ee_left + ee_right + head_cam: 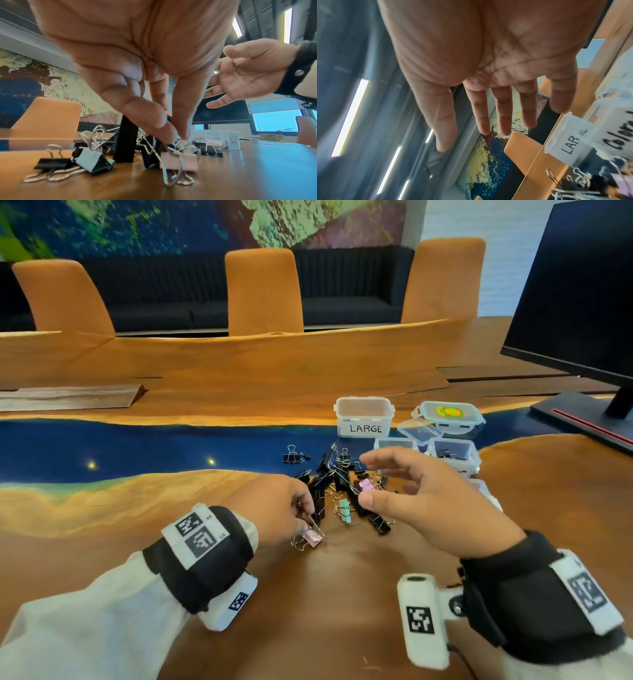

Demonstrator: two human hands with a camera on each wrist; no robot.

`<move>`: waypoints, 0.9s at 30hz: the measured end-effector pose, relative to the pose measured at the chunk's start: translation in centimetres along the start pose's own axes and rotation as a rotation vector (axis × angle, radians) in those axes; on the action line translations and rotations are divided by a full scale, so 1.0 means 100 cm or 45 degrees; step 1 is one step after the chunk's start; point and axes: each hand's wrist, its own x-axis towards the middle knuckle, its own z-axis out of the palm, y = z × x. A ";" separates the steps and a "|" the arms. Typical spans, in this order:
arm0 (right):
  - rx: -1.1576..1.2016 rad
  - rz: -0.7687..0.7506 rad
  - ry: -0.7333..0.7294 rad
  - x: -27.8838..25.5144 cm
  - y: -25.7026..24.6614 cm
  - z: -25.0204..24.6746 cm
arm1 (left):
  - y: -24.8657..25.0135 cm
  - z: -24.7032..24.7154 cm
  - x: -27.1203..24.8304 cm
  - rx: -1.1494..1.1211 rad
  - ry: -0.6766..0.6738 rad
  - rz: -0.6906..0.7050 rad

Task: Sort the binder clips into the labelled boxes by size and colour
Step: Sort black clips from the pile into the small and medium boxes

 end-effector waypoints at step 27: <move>0.449 -0.090 0.314 -0.021 0.015 0.021 | 0.030 0.008 -0.065 -0.819 0.167 0.388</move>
